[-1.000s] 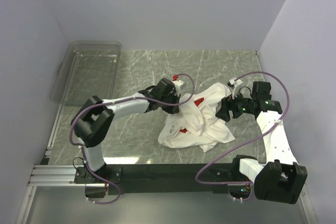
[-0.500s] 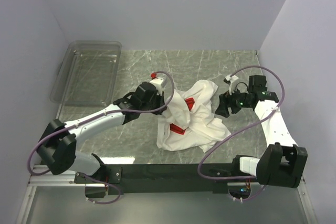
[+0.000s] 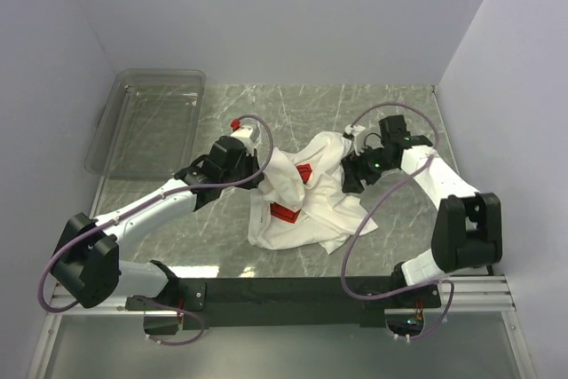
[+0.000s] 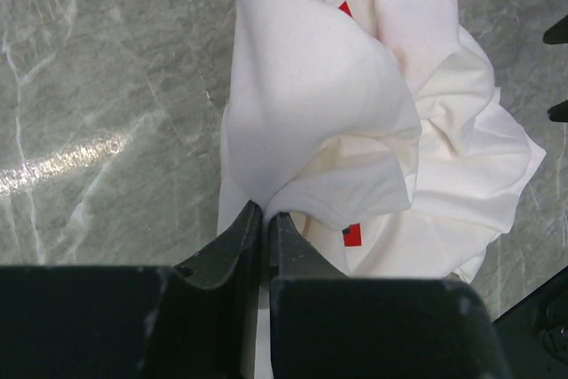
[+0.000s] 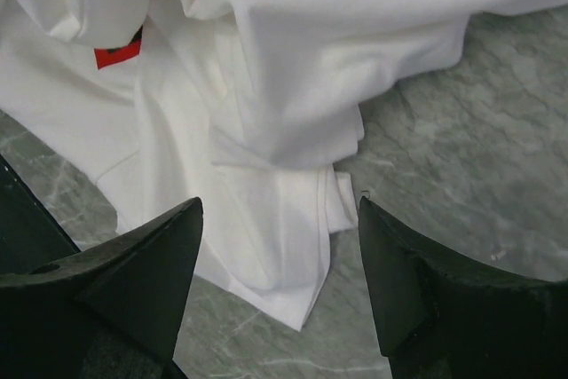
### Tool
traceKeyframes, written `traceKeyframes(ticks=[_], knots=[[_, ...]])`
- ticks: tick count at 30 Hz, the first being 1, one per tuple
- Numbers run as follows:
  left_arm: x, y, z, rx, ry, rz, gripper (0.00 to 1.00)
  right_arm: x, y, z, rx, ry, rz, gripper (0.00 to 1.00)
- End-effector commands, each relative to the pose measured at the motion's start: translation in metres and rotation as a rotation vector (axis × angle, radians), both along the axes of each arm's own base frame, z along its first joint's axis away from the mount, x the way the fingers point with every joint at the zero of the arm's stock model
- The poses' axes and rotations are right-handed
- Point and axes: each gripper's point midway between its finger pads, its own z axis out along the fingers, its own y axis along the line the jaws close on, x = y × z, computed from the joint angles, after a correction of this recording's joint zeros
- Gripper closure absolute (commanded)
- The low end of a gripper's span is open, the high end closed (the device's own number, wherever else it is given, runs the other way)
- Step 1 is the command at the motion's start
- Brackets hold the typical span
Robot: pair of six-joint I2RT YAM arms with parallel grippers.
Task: Fold and stack the t-shirts
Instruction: Flatten the tshirt out
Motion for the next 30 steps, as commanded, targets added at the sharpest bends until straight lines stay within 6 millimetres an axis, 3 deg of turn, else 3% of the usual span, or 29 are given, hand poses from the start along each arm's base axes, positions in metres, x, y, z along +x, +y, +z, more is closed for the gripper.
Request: traceKeyframes(ticks=[1,4,7,8,10,13,14,17,18,25,27,30], knots=[[0.003,-0.003,0.019,-0.073,-0.033,0.004,0.99,0.027,0.022,0.007,-0.009,-0.049,0.018,0.23],[0.004,0.0,0.017,-0.089,-0.025,0.014,0.99,0.036,0.037,-0.001,-0.006,-0.001,0.026,0.28],[0.006,0.005,0.016,-0.099,-0.016,0.034,0.99,0.038,0.049,-0.008,-0.013,0.051,0.051,0.58],[0.006,0.006,0.015,-0.103,-0.011,0.037,0.99,0.037,0.05,-0.008,-0.013,0.069,0.059,0.79],[0.01,0.014,0.017,-0.114,-0.013,0.061,0.99,0.042,0.041,0.001,-0.048,0.024,0.034,0.98],[0.012,0.03,0.018,-0.133,-0.006,0.104,0.99,0.052,0.006,0.019,-0.071,-0.07,-0.103,1.0],[0.013,0.039,0.019,-0.14,-0.008,0.128,0.99,0.058,-0.023,0.035,-0.088,-0.144,-0.192,1.0],[0.011,0.048,0.016,-0.154,0.002,0.139,0.99,0.054,-0.07,0.055,-0.138,-0.239,-0.314,1.0],[0.011,0.051,0.018,-0.166,0.002,0.139,0.99,0.053,-0.09,0.056,-0.17,-0.257,-0.349,1.0],[0.012,0.048,0.009,-0.196,0.049,0.126,0.99,0.029,-0.166,0.037,-0.321,-0.263,-0.52,1.0],[0.014,0.047,0.01,-0.204,0.051,0.126,0.99,0.026,-0.173,0.036,-0.315,-0.264,-0.509,1.0],[0.015,0.043,0.019,-0.223,0.036,0.094,0.99,0.01,-0.149,0.038,-0.225,-0.249,-0.334,1.0]])
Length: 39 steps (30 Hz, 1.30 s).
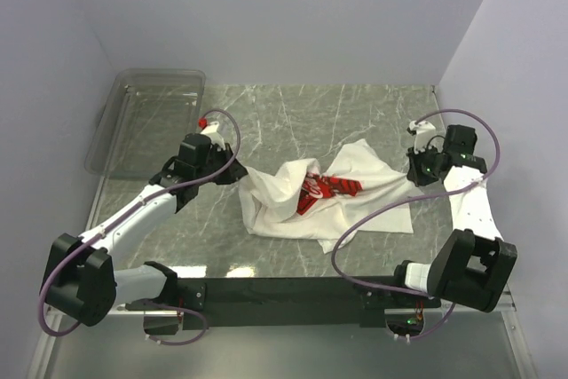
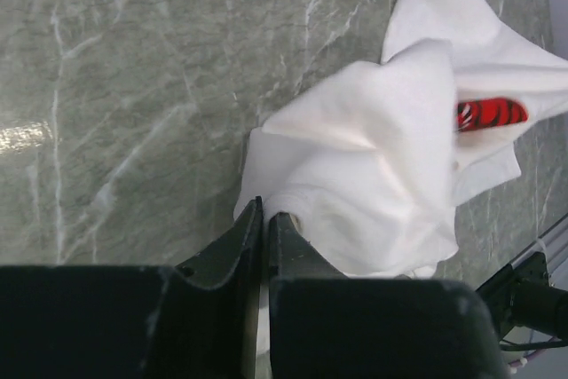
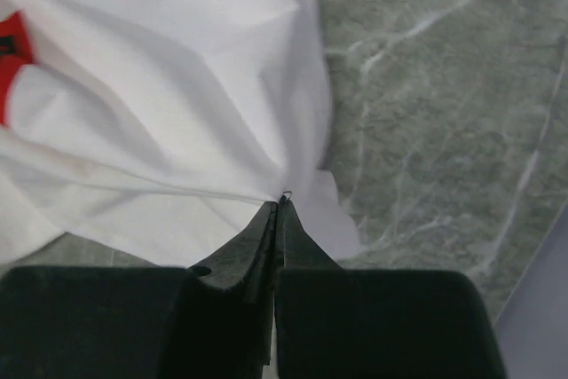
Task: Fold and stack the t-shirts
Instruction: Flatten the tshirt out
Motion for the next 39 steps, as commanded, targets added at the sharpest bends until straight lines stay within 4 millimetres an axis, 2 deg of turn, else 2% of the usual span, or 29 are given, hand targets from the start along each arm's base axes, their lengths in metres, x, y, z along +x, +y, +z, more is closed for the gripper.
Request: traceKeyframes(ticks=[1,2,3,4,5,6,7,9,10,11,12,13,14,16,18,19,21,22,23,24,26,28,30,32,34,35,36,38,39], knots=[[0.007,-0.003,0.015,-0.031,-0.044,-0.015,0.99,-0.008,0.022,0.018,0.041,-0.068,0.226,1.0],[0.002,-0.011,0.025,-0.055,-0.064,-0.075,0.99,-0.029,0.036,0.018,0.092,-0.015,0.297,1.0],[0.0,-0.015,0.033,-0.072,-0.089,-0.113,0.99,-0.039,0.045,0.022,0.078,-0.042,0.44,1.0],[-0.004,-0.019,0.038,-0.088,-0.101,-0.146,0.99,-0.05,0.054,0.025,0.09,-0.048,0.506,1.0],[-0.007,-0.021,0.043,-0.101,-0.106,-0.164,0.99,-0.076,0.066,0.024,0.145,0.008,0.568,1.0],[-0.012,-0.023,0.044,-0.106,-0.093,-0.184,0.99,-0.086,0.066,0.022,0.095,-0.008,0.674,1.0],[-0.015,-0.022,0.042,-0.103,-0.079,-0.187,0.99,-0.103,0.063,0.015,0.065,0.043,0.693,1.0],[-0.019,-0.015,0.04,-0.089,-0.071,-0.152,0.99,-0.115,0.053,0.004,-0.017,0.07,0.727,1.0],[-0.024,-0.008,0.028,-0.071,-0.027,-0.12,0.99,-0.12,0.046,-0.005,-0.082,0.065,0.717,1.0],[-0.025,0.0,0.03,-0.061,-0.036,-0.076,0.99,-0.123,0.034,-0.012,-0.154,0.097,0.678,1.0],[-0.02,0.013,0.023,-0.02,-0.028,0.01,0.99,-0.123,0.025,-0.016,-0.203,0.098,0.645,1.0],[-0.024,0.024,0.011,-0.003,0.019,0.079,0.99,-0.119,0.017,-0.018,-0.26,0.064,0.611,1.0],[-0.025,0.032,0.011,-0.004,0.022,0.133,0.99,-0.12,0.009,-0.019,-0.291,0.075,0.558,1.0],[-0.028,0.047,-0.005,-0.006,0.072,0.253,0.99,-0.111,-0.001,-0.015,-0.327,0.035,0.478,1.0],[-0.031,0.054,-0.014,-0.013,0.098,0.305,0.99,-0.105,-0.009,-0.012,-0.313,0.032,0.36,1.0],[-0.034,0.055,-0.024,-0.021,0.126,0.327,0.98,-0.095,-0.014,-0.006,-0.318,-0.004,0.313,1.0],[-0.035,0.055,-0.03,-0.024,0.142,0.336,0.85,-0.09,-0.01,-0.002,-0.268,-0.026,0.275,0.98],[-0.034,0.055,-0.029,-0.024,0.14,0.335,0.79,-0.089,-0.006,0.001,-0.243,-0.033,0.278,0.83],[-0.031,0.054,-0.028,-0.021,0.135,0.331,0.64,-0.09,0.001,0.004,-0.224,-0.043,0.315,0.75],[-0.028,0.052,-0.02,-0.019,0.107,0.314,0.57,-0.094,0.017,0.01,-0.149,-0.055,0.365,0.58],[-0.027,0.047,-0.004,-0.04,0.065,0.274,0.45,-0.103,0.04,0.018,-0.085,-0.085,0.485,0.46],[-0.026,0.044,0.02,-0.059,-0.014,0.233,0.41,-0.119,0.071,0.03,0.022,-0.116,0.615,0.38],[-0.028,0.042,0.036,-0.076,-0.064,0.207,0.34,-0.127,0.096,0.039,0.042,-0.175,0.778,0.33],[-0.031,0.045,0.051,-0.081,-0.116,0.197,0.31,-0.139,0.133,0.043,0.1,-0.227,0.974,0.27],[-0.036,0.049,0.061,-0.081,-0.145,0.2,0.29,-0.136,0.159,0.044,0.102,-0.316,1.104,0.23],[-0.038,0.051,0.065,-0.084,-0.152,0.203,0.26,-0.135,0.17,0.046,0.141,-0.305,1.085,0.21],[-0.04,0.053,0.069,-0.091,-0.162,0.215,0.24,-0.125,0.194,0.053,0.139,-0.381,1.161,0.2],[-0.047,0.062,0.078,-0.107,-0.186,0.248,0.14,-0.123,0.215,0.053,0.194,-0.303,1.139,0.22],[-0.049,0.066,0.082,-0.121,-0.195,0.273,0.12,-0.122,0.239,0.052,0.215,-0.266,1.198,0.25]])
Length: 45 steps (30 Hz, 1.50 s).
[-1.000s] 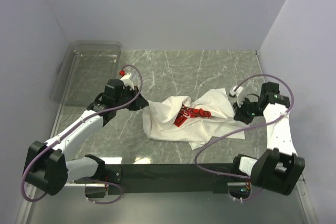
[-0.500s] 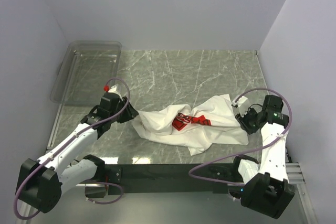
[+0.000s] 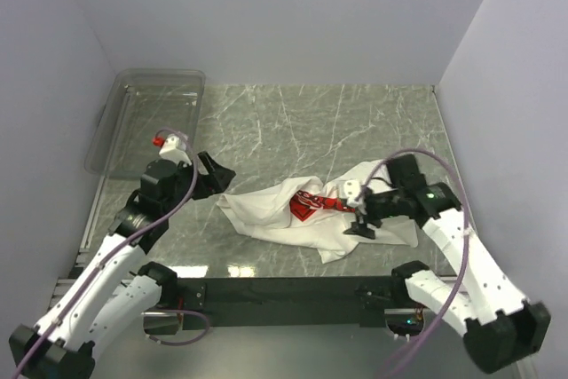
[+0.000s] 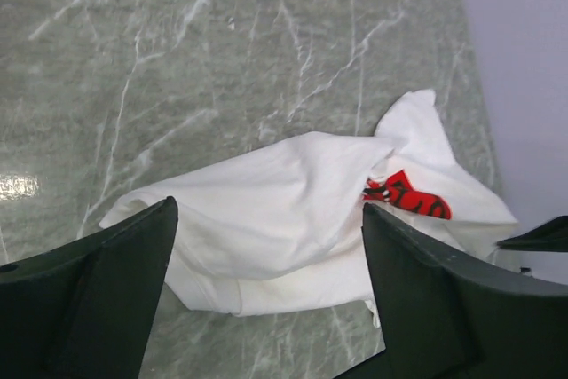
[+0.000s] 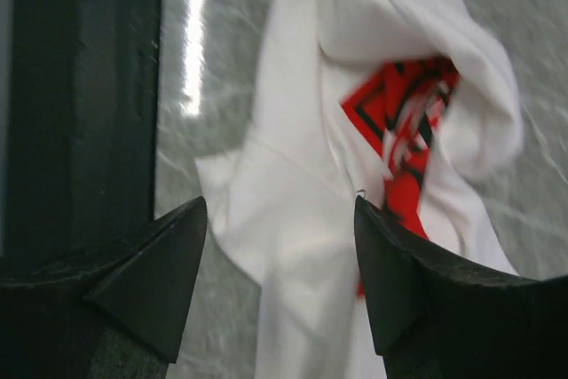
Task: Fold and stack the t-shirts
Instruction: Flatten the tshirt out
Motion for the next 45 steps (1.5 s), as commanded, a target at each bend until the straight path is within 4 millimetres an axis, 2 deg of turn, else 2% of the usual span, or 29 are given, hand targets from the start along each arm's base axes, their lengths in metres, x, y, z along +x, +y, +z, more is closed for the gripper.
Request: traceKeyframes(ticks=[1,2,3,5,6,7,8,10,14,16,19,20,22,23,24,25,26,28,29,31,32,33,34,35,37,39,42,43,45], knots=[[-0.01,0.013,0.034,-0.038,-0.088,0.047,0.09,0.016,0.064,0.014,0.077,0.095,0.016,0.27],[-0.014,0.014,0.04,-0.051,-0.104,0.047,0.08,0.022,0.073,-0.003,0.023,0.139,-0.012,0.28],[-0.018,0.023,0.05,-0.07,-0.139,0.088,0.07,0.024,0.098,-0.004,0.037,0.107,0.011,0.28],[-0.026,0.028,0.057,-0.092,-0.155,0.105,0.05,0.027,0.117,-0.027,-0.005,0.172,-0.059,0.28],[-0.03,0.03,0.061,-0.113,-0.163,0.116,0.05,0.043,0.126,-0.031,-0.018,0.109,-0.117,0.28],[-0.038,0.031,0.069,-0.14,-0.196,0.107,0.05,0.04,0.138,-0.036,-0.028,0.137,-0.153,0.28],[-0.042,0.032,0.07,-0.153,-0.199,0.101,0.05,0.045,0.142,-0.053,-0.074,0.164,-0.178,0.28],[-0.052,0.033,0.074,-0.184,-0.222,0.09,0.04,0.06,0.157,-0.052,-0.073,0.175,-0.254,0.28],[-0.063,0.036,0.073,-0.202,-0.229,0.085,0.04,0.075,0.174,-0.073,-0.128,0.205,-0.31,0.3],[-0.067,0.036,0.07,-0.201,-0.224,0.08,0.04,0.074,0.183,-0.074,-0.133,0.225,-0.294,0.37],[-0.07,0.038,0.068,-0.199,-0.224,0.08,0.04,0.065,0.189,-0.086,-0.179,0.267,-0.264,0.58],[-0.071,0.036,0.068,-0.199,-0.224,0.066,0.04,0.064,0.192,-0.085,-0.183,0.274,-0.248,0.75],[-0.073,0.035,0.07,-0.2,-0.229,0.059,0.04,0.057,0.188,-0.078,-0.208,0.293,-0.208,0.92],[-0.074,0.036,0.072,-0.195,-0.236,0.055,0.04,0.055,0.197,-0.054,-0.169,0.288,-0.157,0.99],[-0.074,0.035,0.072,-0.192,-0.234,0.052,0.04,0.044,0.185,-0.048,-0.211,0.344,-0.117,1.0],[-0.074,0.035,0.073,-0.191,-0.238,0.049,0.04,0.042,0.185,-0.035,-0.203,0.341,-0.05,1.0],[-0.074,0.034,0.074,-0.188,-0.244,0.042,0.04,0.036,0.185,-0.009,-0.169,0.403,0.011,1.0],[-0.074,0.031,0.077,-0.194,-0.251,0.025,0.04,0.043,0.19,0.011,-0.129,0.411,0.028,1.0],[-0.073,0.03,0.076,-0.195,-0.249,0.024,0.04,0.057,0.199,0.022,-0.102,0.402,-0.011,1.0],[-0.071,0.028,0.075,-0.197,-0.238,0.019,0.04,0.102,0.212,0.028,-0.055,0.401,-0.257,1.0],[-0.07,0.027,0.075,-0.199,-0.236,0.015,0.04,0.127,0.22,0.025,-0.027,0.402,-0.377,1.0],[-0.069,0.025,0.073,-0.197,-0.229,0.011,0.04,0.169,0.223,0.029,0.053,0.377,-0.642,1.0],[-0.068,0.025,0.072,-0.195,-0.223,0.014,0.04,0.19,0.222,0.029,0.085,0.353,-0.774,0.91],[-0.067,0.025,0.07,-0.19,-0.213,0.016,0.04,0.209,0.224,0.026,0.096,0.343,-0.851,0.62],[-0.064,0.023,0.065,-0.179,-0.193,0.007,0.04,0.224,0.218,0.02,0.09,0.35,-0.91,0.39],[-0.061,0.018,0.057,-0.154,-0.173,-0.016,0.04,0.223,0.212,0.011,0.048,0.363,-0.848,0.22],[-0.051,0.009,0.046,-0.128,-0.162,-0.051,0.05,0.211,0.194,0.011,0.007,0.419,-0.681,0.2],[-0.047,0.007,0.041,-0.119,-0.157,-0.061,0.05,0.199,0.19,0.026,0.03,0.43,-0.587,0.2],[-0.034,0.001,0.026,-0.087,-0.117,-0.066,0.06,0.189,0.166,0.026,0.017,0.418,-0.469,0.2]])
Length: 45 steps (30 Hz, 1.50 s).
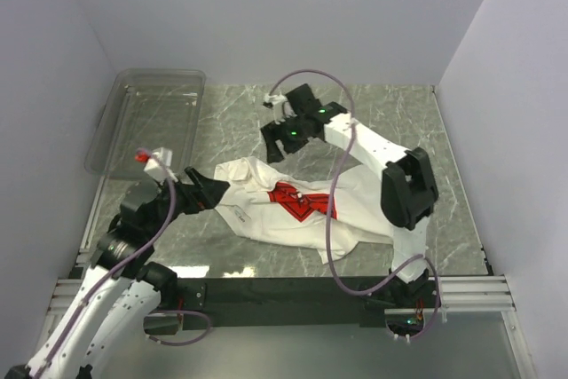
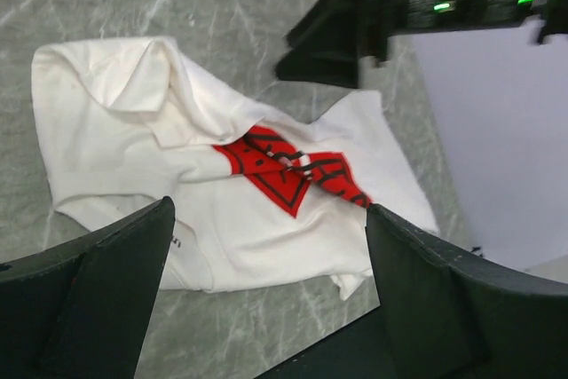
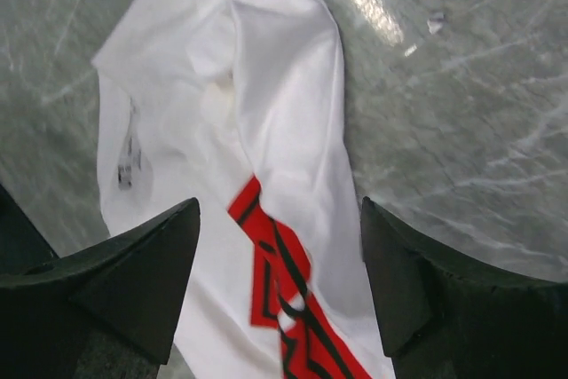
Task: Fold and stack the t-shirts
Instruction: Flatten the tshirt out
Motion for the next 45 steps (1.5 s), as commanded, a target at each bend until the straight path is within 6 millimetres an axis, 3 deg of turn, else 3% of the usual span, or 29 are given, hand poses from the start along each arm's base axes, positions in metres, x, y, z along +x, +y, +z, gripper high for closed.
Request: traceKeyframes(ticks=[1,2,3,4,5,6,7,8,9,10,11,13,14,19,20,24,29,30,33,36,39,40,42,43,44,45], knots=[[0.021,-0.014,-0.014,0.048,0.008,-0.051,0.07,-0.028,-0.029,0.067,0.136,-0.108,0.24,0.21],[0.025,-0.017,-0.016,0.069,0.013,-0.065,0.08,-0.038,-0.04,0.063,0.166,-0.082,0.281,0.21],[0.035,-0.022,-0.034,0.101,0.085,-0.07,0.09,-0.044,-0.049,0.063,0.159,-0.116,0.331,0.21],[0.041,-0.025,-0.035,0.119,0.106,-0.079,0.11,-0.053,-0.057,0.075,0.172,-0.153,0.366,0.21],[0.047,-0.028,-0.042,0.151,0.134,-0.092,0.13,-0.067,-0.065,0.069,0.182,-0.123,0.397,0.22],[0.056,-0.033,-0.067,0.195,0.222,-0.102,0.15,-0.067,-0.075,0.07,0.183,-0.146,0.399,0.22],[0.063,-0.036,-0.067,0.211,0.24,-0.102,0.2,-0.072,-0.083,0.08,0.192,-0.183,0.394,0.23],[0.069,-0.038,-0.075,0.232,0.277,-0.098,0.23,-0.078,-0.092,0.068,0.18,-0.158,0.377,0.23],[0.076,-0.04,-0.098,0.279,0.348,-0.083,0.28,-0.075,-0.102,0.067,0.176,-0.173,0.343,0.23],[0.084,-0.043,-0.099,0.295,0.36,-0.067,0.3,-0.078,-0.109,0.074,0.178,-0.202,0.331,0.23],[0.089,-0.047,-0.103,0.299,0.369,-0.055,0.3,-0.085,-0.117,0.063,0.169,-0.177,0.313,0.23],[0.097,-0.061,-0.118,0.321,0.389,-0.063,0.34,-0.088,-0.131,0.066,0.178,-0.202,0.269,0.24],[0.103,-0.07,-0.125,0.312,0.396,-0.066,0.35,-0.093,-0.136,0.055,0.179,-0.188,0.255,0.24],[0.116,-0.105,-0.138,0.276,0.428,-0.087,0.36,-0.111,-0.152,0.045,0.194,-0.201,0.215,0.24],[0.123,-0.101,-0.151,0.306,0.447,-0.04,0.36,-0.111,-0.155,0.045,0.195,-0.204,0.204,0.24],[0.135,-0.105,-0.169,0.292,0.481,0.024,0.37,-0.113,-0.167,0.051,0.238,-0.217,0.167,0.24],[0.152,-0.106,-0.185,0.315,0.521,0.101,0.55,-0.117,-0.176,0.051,0.276,-0.194,0.155,0.24],[0.156,-0.104,-0.183,0.321,0.514,0.119,0.64,-0.117,-0.178,0.051,0.277,-0.194,0.15,0.24],[0.162,-0.101,-0.175,0.325,0.492,0.145,0.79,-0.118,-0.181,0.051,0.287,-0.196,0.147,0.24],[0.166,-0.107,-0.151,0.304,0.446,0.119,0.95,-0.121,-0.183,0.052,0.295,-0.194,0.149,0.24],[0.171,-0.119,-0.122,0.262,0.402,0.073,0.99,-0.12,-0.186,0.053,0.3,-0.196,0.142,0.25],[0.178,-0.128,-0.103,0.237,0.373,0.051,0.99,-0.12,-0.188,0.053,0.301,-0.197,0.135,0.25],[0.186,-0.134,-0.099,0.229,0.39,0.035,0.97,-0.12,-0.189,0.053,0.306,-0.192,0.131,0.25],[0.198,-0.142,-0.082,0.19,0.369,0.024,0.94,-0.119,-0.191,0.054,0.308,-0.194,0.125,0.25],[0.206,-0.145,-0.09,0.176,0.4,0.006,0.87,-0.119,-0.192,0.053,0.308,-0.19,0.123,0.25],[0.216,-0.148,-0.088,0.152,0.398,0.003,0.66,-0.119,-0.193,0.052,0.309,-0.188,0.121,0.25]])
